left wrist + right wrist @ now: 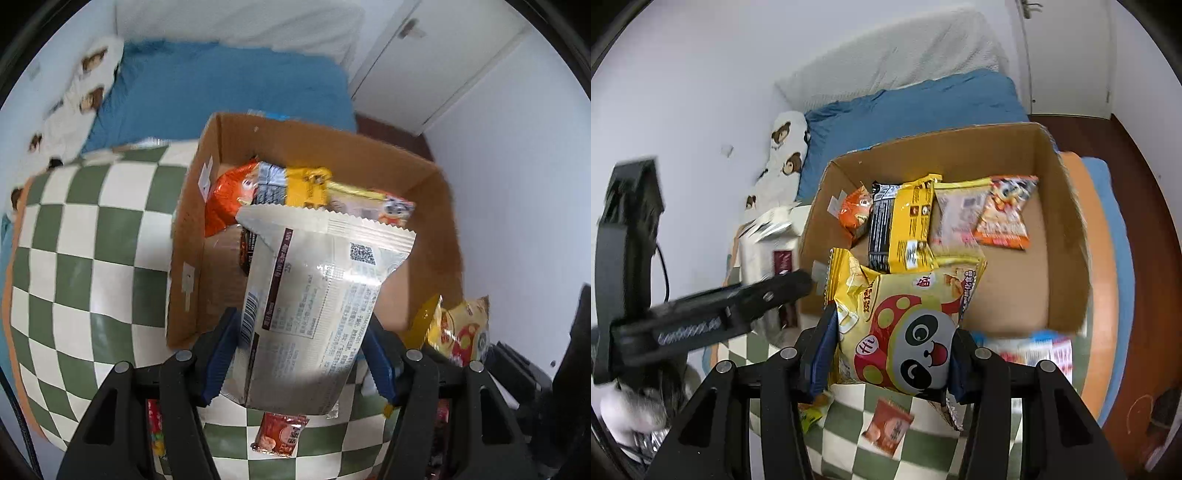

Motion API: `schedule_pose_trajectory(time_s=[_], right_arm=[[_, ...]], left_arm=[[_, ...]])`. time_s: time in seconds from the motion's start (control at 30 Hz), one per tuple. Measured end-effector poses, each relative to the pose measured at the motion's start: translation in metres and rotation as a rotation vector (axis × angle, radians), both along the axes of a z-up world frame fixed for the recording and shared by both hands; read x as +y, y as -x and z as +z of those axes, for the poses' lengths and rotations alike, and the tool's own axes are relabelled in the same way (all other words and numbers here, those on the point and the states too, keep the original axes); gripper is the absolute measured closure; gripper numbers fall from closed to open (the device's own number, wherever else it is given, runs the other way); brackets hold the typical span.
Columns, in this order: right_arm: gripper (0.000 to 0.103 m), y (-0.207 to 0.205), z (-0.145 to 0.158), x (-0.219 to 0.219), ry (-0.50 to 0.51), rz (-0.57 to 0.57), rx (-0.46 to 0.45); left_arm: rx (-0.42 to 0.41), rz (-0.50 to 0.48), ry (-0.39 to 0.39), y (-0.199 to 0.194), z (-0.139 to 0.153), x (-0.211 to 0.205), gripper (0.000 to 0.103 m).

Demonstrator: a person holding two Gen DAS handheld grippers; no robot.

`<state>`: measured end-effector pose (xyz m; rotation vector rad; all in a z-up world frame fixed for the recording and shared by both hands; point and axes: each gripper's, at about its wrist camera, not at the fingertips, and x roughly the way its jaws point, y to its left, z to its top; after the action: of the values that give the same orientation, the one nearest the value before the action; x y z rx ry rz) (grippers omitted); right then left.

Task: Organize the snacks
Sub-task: 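Place the white pastry and yellow panda packet into the box, opening both tools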

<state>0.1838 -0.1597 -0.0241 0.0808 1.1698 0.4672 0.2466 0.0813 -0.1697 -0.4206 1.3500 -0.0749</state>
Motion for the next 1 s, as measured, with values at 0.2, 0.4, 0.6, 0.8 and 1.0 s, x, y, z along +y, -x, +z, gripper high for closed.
schedule_pose_trajectory(time_s=[0.2, 0.4, 0.6, 0.8, 1.0], right_arm=[[0.051, -0.044, -0.043, 0.03, 0.059, 0.047, 0.075], [0.051, -0.068, -0.083, 0.04, 0.087, 0.07, 0.144], [0.027, -0.084, -0.126, 0.045, 0.093, 0.126, 0.272], [0.009, -0.088, -0.145, 0.033, 0.15, 0.108, 0.304], [0.009, -0.084, -0.125, 0.011, 0.174, 0.053, 0.227]], left_arm=[[0.142, 0.014, -0.016, -0.043, -0.048, 0.008, 0.041], [0.217, 0.021, -0.016, -0.053, -0.079, 0.011, 0.041], [0.207, -0.003, -0.057, -0.051, -0.089, 0.004, 0.039], [0.133, 0.007, -0.062, -0.048, -0.076, -0.004, 0.03], [0.077, 0.016, -0.087, -0.039, -0.059, -0.013, 0.03]])
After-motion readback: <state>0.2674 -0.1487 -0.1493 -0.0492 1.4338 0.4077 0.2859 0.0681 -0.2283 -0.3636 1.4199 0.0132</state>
